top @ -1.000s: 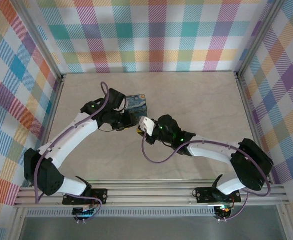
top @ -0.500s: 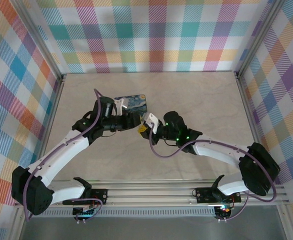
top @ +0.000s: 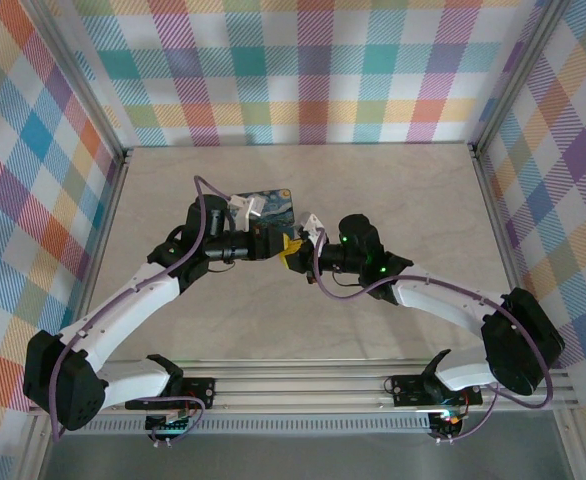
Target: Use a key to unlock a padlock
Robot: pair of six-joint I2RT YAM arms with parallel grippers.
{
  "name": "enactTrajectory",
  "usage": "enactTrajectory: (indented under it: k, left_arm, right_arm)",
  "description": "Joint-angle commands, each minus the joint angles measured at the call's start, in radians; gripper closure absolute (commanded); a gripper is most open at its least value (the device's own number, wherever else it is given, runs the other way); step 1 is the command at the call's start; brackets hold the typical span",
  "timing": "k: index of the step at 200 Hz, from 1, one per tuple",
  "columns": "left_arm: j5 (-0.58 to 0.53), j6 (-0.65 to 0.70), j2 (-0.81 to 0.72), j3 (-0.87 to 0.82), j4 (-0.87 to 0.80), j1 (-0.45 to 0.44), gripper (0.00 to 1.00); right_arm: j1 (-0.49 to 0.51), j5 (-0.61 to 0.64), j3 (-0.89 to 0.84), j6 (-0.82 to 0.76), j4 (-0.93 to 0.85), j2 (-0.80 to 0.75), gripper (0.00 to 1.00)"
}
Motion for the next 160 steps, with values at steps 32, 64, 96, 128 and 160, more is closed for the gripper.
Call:
enactTrajectory:
  k: [32, 64, 96, 128, 160]
  left_arm:
    - [0.015, 0.036, -0.014, -0.020, -0.001, 0.006, 0.96]
    - [-0.013, 0.057, -0.010, -0.012, -0.030, 0.007, 1.00]
    - [-0.081, 0.116, -0.009, 0.034, -0.117, 0.006, 1.00]
    - [-0.115, 0.196, -0.001, 0.112, -0.259, 0.009, 1.00]
    - [-0.103, 0.277, 0.008, 0.173, -0.335, 0.008, 1.00]
  right_arm:
    - [-0.005, -0.044, 0.002, 0.035, 0.044, 0.000, 1.00]
    - [-0.005, -0.028, -0.007, 0.038, 0.038, -0.003, 0.97]
    - [-0.006, 0.021, -0.028, 0.047, 0.010, -0.042, 0.58]
    - [-0.022, 0.016, -0.046, 0.043, -0.074, -0.117, 0.44]
    - [-0.057, -0.031, -0.062, 0.075, -0.126, -0.175, 0.46]
